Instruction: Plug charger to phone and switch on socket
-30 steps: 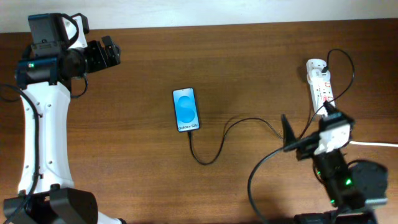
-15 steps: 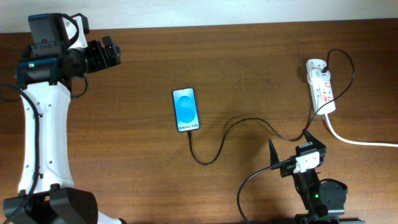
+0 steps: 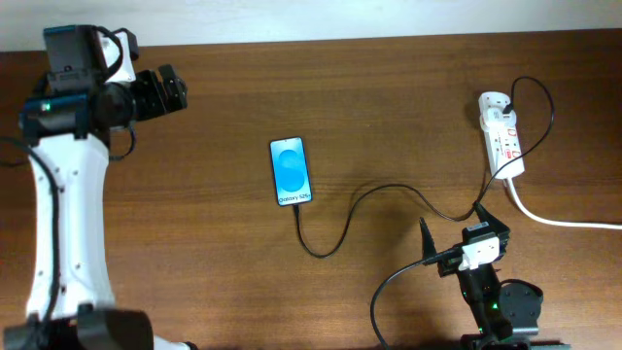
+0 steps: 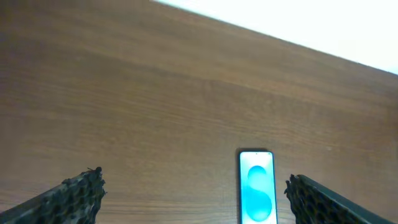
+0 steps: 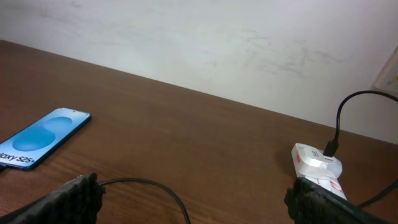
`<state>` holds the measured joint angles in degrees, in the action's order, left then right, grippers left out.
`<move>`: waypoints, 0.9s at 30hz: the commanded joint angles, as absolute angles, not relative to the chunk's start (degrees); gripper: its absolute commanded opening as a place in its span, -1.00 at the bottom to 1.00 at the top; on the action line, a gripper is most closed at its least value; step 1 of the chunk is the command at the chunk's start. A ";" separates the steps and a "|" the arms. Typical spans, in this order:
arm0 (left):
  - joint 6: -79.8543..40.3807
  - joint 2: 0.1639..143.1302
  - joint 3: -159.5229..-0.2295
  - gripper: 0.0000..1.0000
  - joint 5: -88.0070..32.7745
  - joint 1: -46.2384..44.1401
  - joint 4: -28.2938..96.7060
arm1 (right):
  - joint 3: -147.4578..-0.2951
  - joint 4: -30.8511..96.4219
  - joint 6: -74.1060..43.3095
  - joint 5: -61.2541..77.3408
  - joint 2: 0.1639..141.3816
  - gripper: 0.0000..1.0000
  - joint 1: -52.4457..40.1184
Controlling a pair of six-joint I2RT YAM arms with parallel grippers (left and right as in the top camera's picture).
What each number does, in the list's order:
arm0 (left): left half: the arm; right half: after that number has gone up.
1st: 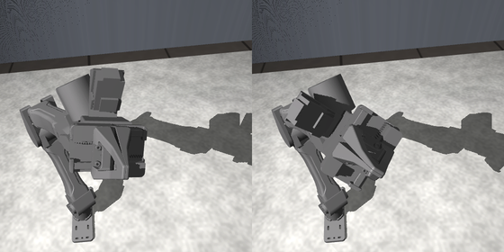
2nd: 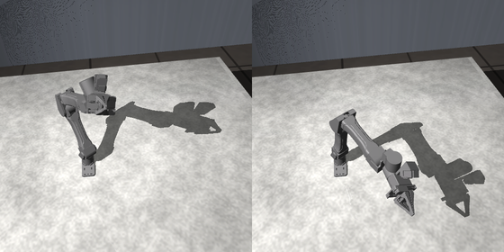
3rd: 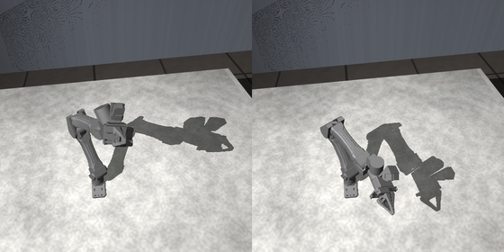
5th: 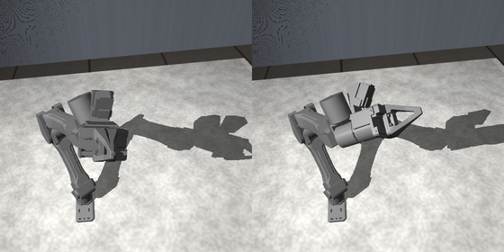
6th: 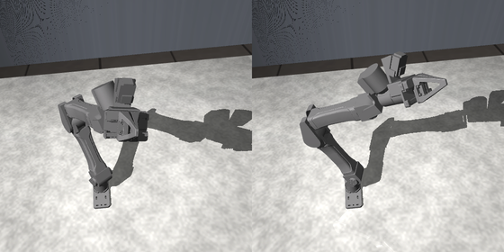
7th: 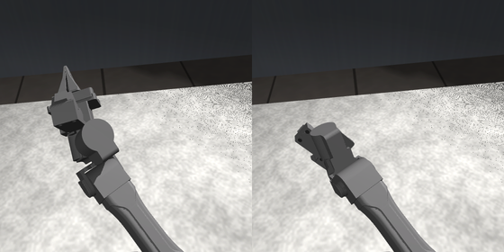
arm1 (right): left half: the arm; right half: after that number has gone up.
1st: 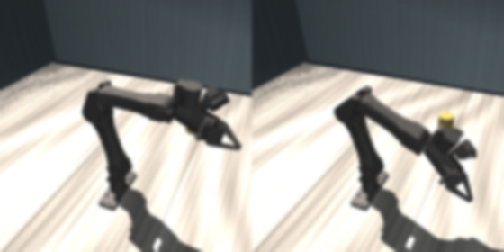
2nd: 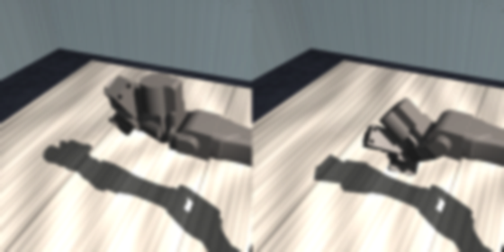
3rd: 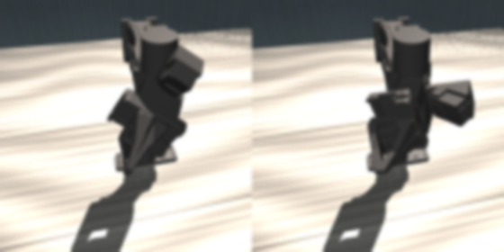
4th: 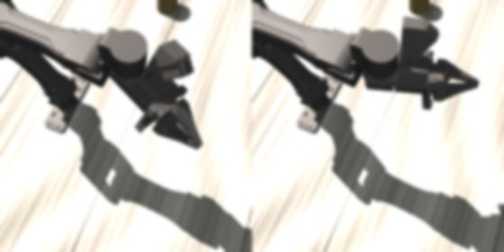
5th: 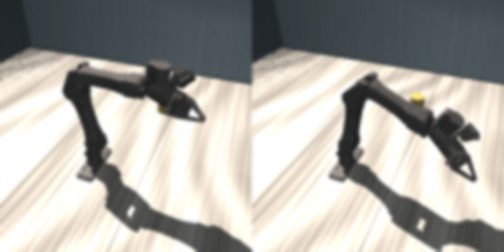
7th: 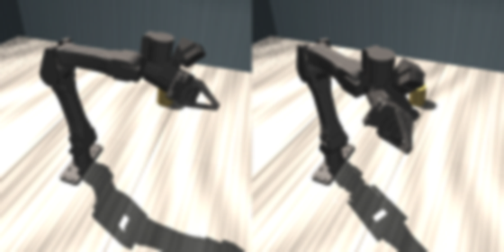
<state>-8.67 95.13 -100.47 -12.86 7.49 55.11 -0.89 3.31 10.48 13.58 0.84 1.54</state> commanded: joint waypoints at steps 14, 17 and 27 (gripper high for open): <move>13.87 17.06 -10.81 0.99 -7.49 1.02 -4.23 | -0.32 3.18 10.26 14.57 0.21 0.97 1.96; 13.89 9.52 -4.62 0.99 -4.12 1.02 -3.79 | -0.32 3.18 10.26 14.57 0.21 0.97 1.96; 13.78 0.34 -0.54 0.99 -3.40 0.84 4.43 | -0.32 3.18 10.26 14.57 0.21 0.97 1.96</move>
